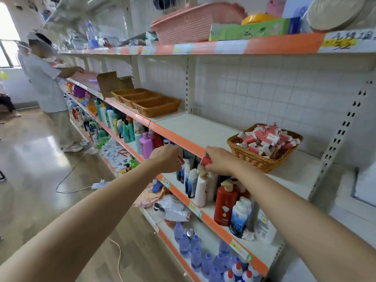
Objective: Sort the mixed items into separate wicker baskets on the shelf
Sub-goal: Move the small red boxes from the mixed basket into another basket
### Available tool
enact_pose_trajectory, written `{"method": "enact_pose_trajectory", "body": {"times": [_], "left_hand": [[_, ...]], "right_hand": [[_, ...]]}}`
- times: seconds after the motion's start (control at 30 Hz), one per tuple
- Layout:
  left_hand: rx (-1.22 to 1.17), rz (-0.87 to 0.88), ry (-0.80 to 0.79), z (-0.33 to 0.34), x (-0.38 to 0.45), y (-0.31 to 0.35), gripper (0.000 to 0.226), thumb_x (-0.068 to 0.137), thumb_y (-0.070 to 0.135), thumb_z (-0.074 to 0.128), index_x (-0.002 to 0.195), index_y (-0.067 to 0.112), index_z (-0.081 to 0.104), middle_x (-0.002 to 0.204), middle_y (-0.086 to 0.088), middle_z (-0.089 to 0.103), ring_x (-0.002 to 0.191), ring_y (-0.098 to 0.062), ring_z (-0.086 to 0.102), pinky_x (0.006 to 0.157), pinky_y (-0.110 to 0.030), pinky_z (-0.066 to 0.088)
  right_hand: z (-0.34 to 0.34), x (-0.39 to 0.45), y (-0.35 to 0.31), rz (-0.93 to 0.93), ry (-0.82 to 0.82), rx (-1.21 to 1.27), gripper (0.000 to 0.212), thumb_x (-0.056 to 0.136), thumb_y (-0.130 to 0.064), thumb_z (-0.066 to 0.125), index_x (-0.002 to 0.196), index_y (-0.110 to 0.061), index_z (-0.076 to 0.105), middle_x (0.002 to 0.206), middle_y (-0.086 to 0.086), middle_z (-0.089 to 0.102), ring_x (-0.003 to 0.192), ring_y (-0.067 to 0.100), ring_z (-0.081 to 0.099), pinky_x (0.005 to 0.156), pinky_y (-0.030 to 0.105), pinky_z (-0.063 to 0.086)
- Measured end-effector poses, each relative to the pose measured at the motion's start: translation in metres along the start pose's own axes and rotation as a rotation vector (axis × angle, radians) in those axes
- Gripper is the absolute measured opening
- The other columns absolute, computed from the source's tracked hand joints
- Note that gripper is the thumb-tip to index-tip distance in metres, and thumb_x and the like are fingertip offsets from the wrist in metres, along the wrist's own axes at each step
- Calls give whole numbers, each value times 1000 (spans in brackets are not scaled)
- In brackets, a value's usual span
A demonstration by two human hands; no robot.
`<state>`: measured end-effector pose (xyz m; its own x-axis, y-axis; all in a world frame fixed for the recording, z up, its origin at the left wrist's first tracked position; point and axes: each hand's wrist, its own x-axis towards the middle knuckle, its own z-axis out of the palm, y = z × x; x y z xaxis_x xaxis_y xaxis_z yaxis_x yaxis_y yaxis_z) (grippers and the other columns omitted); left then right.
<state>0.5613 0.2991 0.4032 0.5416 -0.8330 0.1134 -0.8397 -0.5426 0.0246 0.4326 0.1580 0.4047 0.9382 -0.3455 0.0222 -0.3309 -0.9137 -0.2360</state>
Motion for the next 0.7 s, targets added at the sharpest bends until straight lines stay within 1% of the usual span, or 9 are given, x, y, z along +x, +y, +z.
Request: {"method": "enact_pose_trajectory", "body": {"times": [0.07, 0.13, 0.2, 0.33, 0.43, 0.53, 0.6, 0.7], "left_hand": [[-3, 6, 17, -4, 25, -20, 19, 86, 26, 62, 91, 16, 47, 91, -2, 55, 79, -20, 54, 71, -33, 51], [-22, 1, 17, -8, 46, -31, 20, 87, 27, 60, 99, 13, 52, 96, -5, 59, 86, -23, 59, 74, -35, 53], [-32, 10, 19, -10, 69, -38, 23, 88, 27, 60, 103, 11, 54, 99, -6, 60, 87, -24, 60, 71, -33, 51], [-47, 48, 31, -14, 114, -45, 29, 86, 28, 63, 106, 9, 53, 99, -6, 57, 84, -23, 56, 60, -28, 42], [-58, 52, 47, -14, 142, -51, 31, 86, 28, 63, 107, 8, 52, 101, -8, 57, 84, -23, 54, 62, -29, 39], [-57, 54, 59, -11, 168, -62, 29, 85, 30, 62, 103, 10, 50, 102, -8, 58, 82, -22, 52, 61, -30, 37], [-69, 56, 67, -7, 188, -74, 29, 85, 31, 63, 102, 11, 50, 103, -8, 58, 85, -24, 54, 62, -31, 38], [-93, 58, 72, -3, 214, -97, 31, 85, 31, 62, 104, 9, 52, 105, -9, 59, 91, -26, 55, 64, -32, 38]], "right_hand": [[-9, 21, -3, 20, 30, 31, 33, 85, -22, 61, 114, -11, 49, 109, 6, 53, 95, 23, 51, 76, 33, 41], [-16, 39, -2, 42, 41, 49, 31, 85, -22, 61, 112, -11, 50, 108, 6, 53, 94, 22, 51, 79, 35, 43], [-20, 59, 4, 57, 45, 32, 30, 85, -21, 61, 111, -12, 49, 109, 6, 54, 95, 22, 51, 82, 36, 45], [-31, 99, 18, 80, 65, 2, 29, 84, -18, 61, 109, -12, 49, 108, 6, 54, 92, 22, 51, 78, 35, 43], [-34, 126, 27, 87, 86, 6, 28, 83, -17, 60, 108, -10, 50, 108, 8, 54, 95, 25, 53, 79, 36, 44], [-33, 154, 31, 99, 98, 28, 26, 83, -17, 59, 107, -10, 51, 108, 7, 55, 94, 25, 53, 78, 36, 43], [-29, 175, 32, 96, 90, 30, 26, 83, -17, 59, 107, -11, 51, 109, 8, 55, 93, 24, 52, 79, 35, 43], [-26, 204, 32, 110, 94, 37, 25, 84, -18, 60, 106, -10, 51, 109, 8, 55, 91, 24, 51, 75, 33, 40]]}}
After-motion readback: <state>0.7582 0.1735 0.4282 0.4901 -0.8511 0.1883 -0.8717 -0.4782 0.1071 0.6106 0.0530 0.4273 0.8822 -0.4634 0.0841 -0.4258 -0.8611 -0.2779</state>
